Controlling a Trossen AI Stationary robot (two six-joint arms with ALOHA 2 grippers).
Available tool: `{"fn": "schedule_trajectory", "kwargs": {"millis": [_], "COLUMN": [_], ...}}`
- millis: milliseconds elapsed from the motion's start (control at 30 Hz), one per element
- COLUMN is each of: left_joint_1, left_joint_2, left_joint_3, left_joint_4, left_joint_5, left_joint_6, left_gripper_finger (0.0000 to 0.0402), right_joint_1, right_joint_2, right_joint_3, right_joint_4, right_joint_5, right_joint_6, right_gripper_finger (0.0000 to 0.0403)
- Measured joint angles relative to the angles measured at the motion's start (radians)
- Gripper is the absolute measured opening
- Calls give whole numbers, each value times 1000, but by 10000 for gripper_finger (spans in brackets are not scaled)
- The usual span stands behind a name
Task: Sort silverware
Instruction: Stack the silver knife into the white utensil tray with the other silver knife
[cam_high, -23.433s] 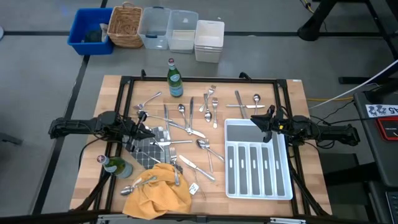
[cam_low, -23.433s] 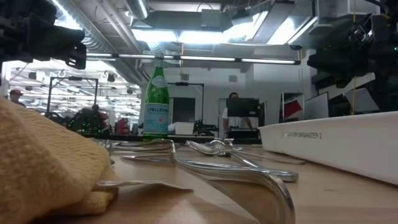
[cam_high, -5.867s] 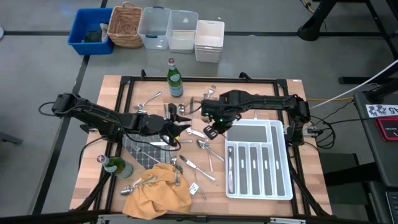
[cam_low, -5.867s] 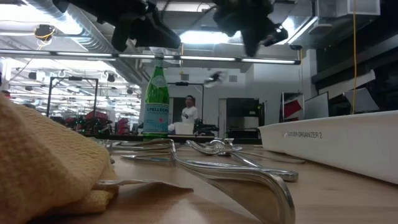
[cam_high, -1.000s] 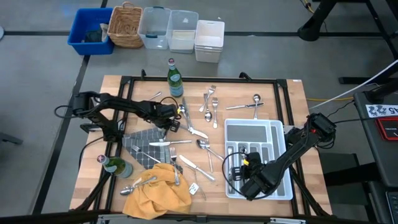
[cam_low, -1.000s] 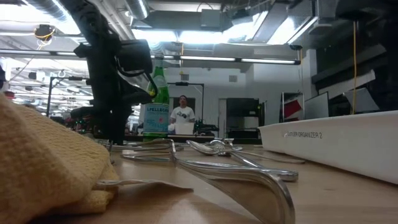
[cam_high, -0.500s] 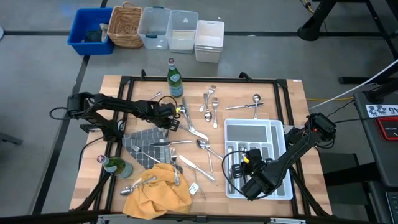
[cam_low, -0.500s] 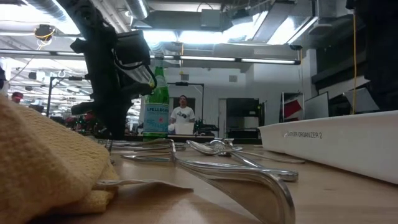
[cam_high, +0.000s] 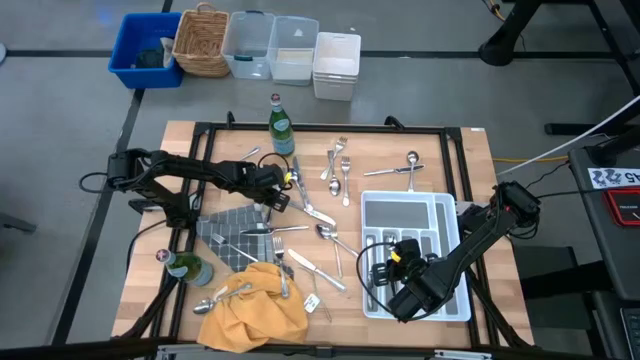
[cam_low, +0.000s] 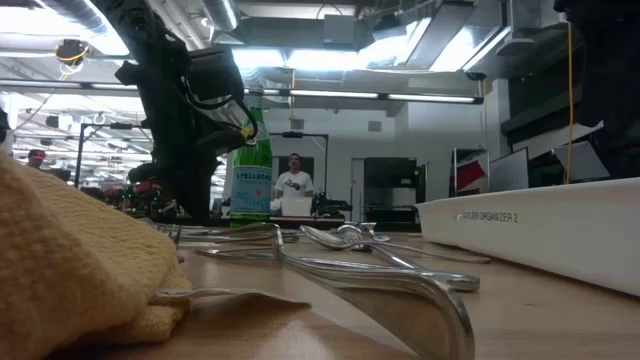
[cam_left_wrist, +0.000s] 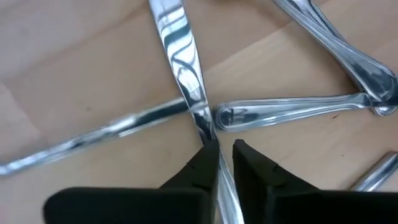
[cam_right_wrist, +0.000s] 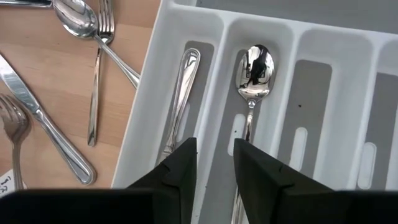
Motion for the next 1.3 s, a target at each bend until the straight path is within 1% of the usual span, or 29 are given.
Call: {"fn": "schedule_trajectory", "kwargs": {"millis": [167,333,533,733,867,1100,1200,1300], "left_joint_1": [0,0,-2,-24,-42,-49,-49,-49], "left_joint_2": [6,23,46,94,127,136,136,136], "left_joint_3": [0,0,1,4,7,10,10,10], "left_joint_4": [18,14,12,17,14,-46,-72,-77], "left_joint_5": [-21,-24,-24,-33,-46,-54,-53,-37], "left_joint_6": [13,12,12,14,58,70,77,113], "left_gripper_finger": [88,109,111,111,111,111,111,97], "right_joint_1": [0,0,0,0,0,-16,-33,-58], "right_joint_2": [-15,-59,-115,-161,-182,-193,-193,-193], "right_joint_3": [0,0,0,0,0,0,0,0], "right_joint_4": [-1,-20,-53,-86,-111,-132,-131,-124], "right_joint_5": [6,25,117,214,266,286,283,279], "right_joint_6": [-14,-18,-18,-19,-20,-20,-50,-93], "right_gripper_finger": [108,108,108,108,108,108,108,108]}}
